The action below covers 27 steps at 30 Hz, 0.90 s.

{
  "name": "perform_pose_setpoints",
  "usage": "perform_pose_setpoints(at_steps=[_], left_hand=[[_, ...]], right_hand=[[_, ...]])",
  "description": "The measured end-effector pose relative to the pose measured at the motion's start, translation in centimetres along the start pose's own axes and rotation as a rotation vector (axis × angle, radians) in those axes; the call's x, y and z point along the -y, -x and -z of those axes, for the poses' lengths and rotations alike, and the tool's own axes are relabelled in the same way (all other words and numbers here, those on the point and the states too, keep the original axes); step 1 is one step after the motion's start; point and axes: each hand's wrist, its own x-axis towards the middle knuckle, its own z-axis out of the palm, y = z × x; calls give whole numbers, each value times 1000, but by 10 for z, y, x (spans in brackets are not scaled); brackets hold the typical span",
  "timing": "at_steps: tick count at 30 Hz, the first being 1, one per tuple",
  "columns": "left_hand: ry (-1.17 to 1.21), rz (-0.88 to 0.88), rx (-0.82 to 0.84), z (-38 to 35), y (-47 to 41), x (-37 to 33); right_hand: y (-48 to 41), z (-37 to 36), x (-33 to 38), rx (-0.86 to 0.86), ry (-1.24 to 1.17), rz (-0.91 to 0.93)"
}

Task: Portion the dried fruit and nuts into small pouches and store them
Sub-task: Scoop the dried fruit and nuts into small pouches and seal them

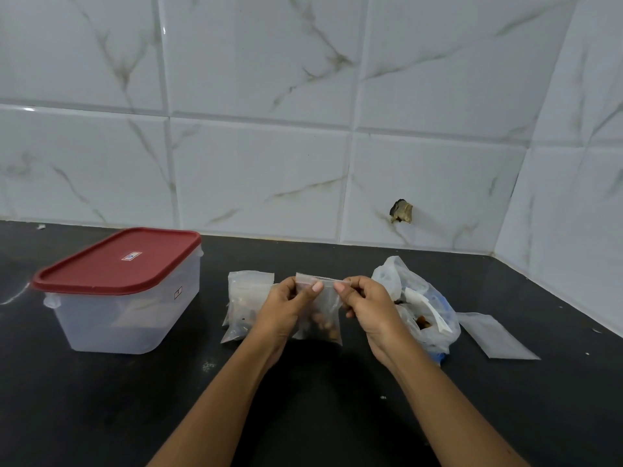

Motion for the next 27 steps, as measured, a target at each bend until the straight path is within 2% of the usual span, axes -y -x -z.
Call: perform_pose_setpoints(at_steps=[5, 19, 27], left_hand=[[-50, -49, -95, 1, -1, -2], [0, -62, -63, 2, -1, -1], [-3, -43, -43, 2, -1, 1]], right_hand=[[3, -2, 3, 71, -19, 49], [2, 0, 3, -51, 138, 174], [1, -2, 0, 12, 94, 206]])
